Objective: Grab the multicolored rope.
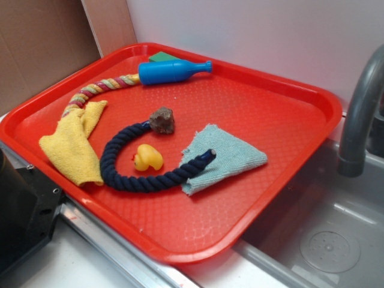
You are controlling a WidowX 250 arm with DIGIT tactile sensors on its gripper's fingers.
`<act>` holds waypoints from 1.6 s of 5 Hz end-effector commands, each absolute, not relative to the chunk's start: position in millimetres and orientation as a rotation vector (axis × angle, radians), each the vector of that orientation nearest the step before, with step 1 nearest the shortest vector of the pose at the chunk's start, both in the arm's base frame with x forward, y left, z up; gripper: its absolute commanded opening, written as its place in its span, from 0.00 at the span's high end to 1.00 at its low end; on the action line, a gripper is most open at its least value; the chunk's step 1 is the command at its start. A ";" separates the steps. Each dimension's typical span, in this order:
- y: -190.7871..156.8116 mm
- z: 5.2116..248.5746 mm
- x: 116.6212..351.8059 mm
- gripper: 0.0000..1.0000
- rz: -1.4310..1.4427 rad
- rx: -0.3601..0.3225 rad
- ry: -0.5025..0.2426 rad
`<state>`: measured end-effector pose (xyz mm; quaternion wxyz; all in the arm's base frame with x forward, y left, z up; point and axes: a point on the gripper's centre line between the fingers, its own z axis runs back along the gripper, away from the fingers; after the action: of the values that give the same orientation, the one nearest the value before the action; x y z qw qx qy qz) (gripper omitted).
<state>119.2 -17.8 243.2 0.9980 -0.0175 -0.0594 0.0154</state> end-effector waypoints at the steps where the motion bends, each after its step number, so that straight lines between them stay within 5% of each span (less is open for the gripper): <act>1: -17.8 243.2 119.2 0.00 0.031 -0.035 -0.119; 2: 32.3 194.5 127.7 0.00 0.277 0.034 -0.102; 3: 80.8 164.5 149.4 0.00 0.478 -0.031 -0.170; 4: 118.2 139.1 171.8 0.00 0.554 0.003 -0.229; 5: 135.4 106.8 185.9 0.00 0.607 0.045 -0.221; 8: 127.0 40.4 168.7 0.00 0.598 0.026 -0.151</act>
<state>167.8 123.7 33.1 0.9531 0.0067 -0.0608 0.2963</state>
